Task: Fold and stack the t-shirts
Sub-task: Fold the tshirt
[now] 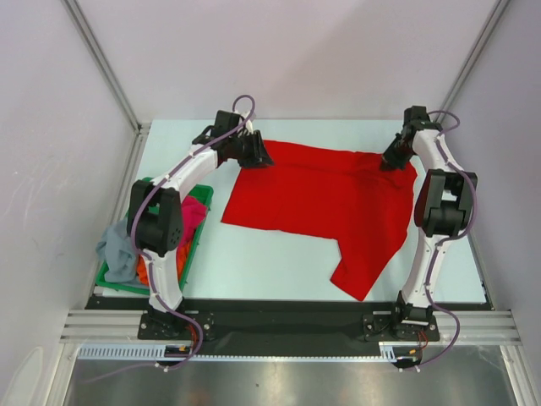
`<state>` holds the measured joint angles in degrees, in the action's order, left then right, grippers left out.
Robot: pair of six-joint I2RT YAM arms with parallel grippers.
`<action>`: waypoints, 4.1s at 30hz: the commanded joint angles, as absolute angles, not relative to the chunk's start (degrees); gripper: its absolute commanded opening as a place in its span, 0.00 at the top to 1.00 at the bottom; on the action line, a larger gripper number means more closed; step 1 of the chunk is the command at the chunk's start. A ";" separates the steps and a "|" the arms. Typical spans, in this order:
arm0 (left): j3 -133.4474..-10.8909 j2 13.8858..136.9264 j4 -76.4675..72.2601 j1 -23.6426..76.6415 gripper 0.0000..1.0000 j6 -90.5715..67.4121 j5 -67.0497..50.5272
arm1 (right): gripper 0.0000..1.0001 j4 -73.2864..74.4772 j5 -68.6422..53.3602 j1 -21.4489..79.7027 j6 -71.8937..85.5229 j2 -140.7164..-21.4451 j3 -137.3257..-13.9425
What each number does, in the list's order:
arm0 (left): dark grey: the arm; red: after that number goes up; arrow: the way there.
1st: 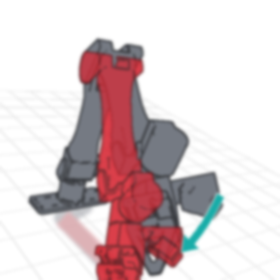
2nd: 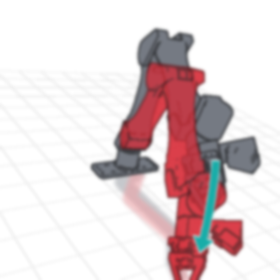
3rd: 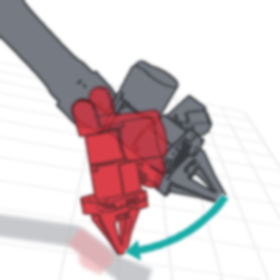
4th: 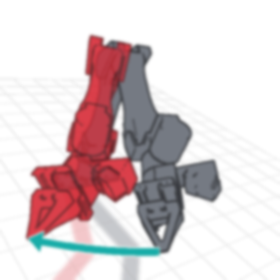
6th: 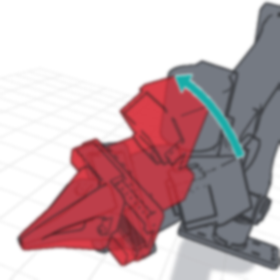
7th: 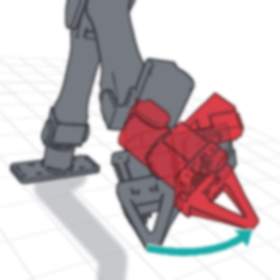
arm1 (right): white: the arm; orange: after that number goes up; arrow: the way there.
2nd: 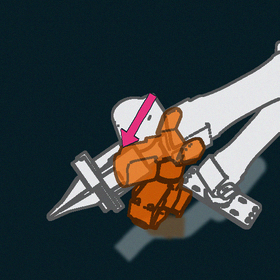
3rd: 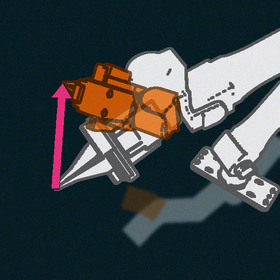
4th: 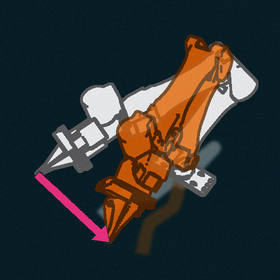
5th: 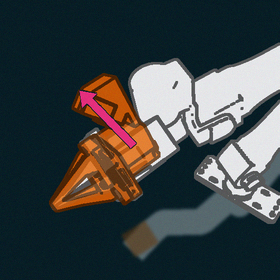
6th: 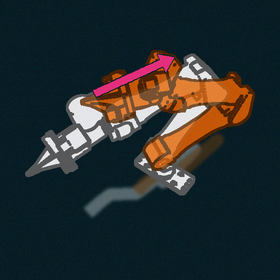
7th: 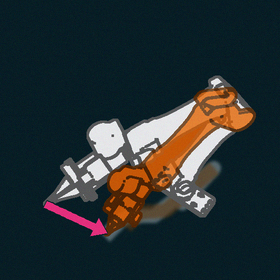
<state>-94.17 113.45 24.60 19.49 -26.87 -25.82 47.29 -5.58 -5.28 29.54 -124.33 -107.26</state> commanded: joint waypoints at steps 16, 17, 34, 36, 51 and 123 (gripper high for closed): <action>-91.84 103.54 27.42 20.21 0.60 -25.05 -25.58 | 1.00 50.27 -16.88 -0.97 35.16 -111.18 -89.74; -91.93 103.54 27.60 20.21 0.60 -25.05 -25.58 | 0.96 50.19 -16.96 -0.79 35.16 -111.36 -89.21; -94.30 105.91 27.07 20.74 0.60 -25.58 -27.07 | 0.52 46.24 -9.32 -7.99 30.50 -107.14 -90.36; -94.39 106.08 26.81 20.92 0.60 -25.66 -27.16 | 0.52 41.41 -8.97 -9.75 28.92 -107.84 -90.61; -88.95 107.92 15.76 22.15 0.62 -27.51 -21.46 | 0.38 29.10 -12.30 -13.80 23.12 -127.78 -106.96; -122.17 138.46 20.71 13.97 0.55 -43.08 -9.77 | 0.35 52.37 7.10 -13.81 28.12 -109.71 -102.59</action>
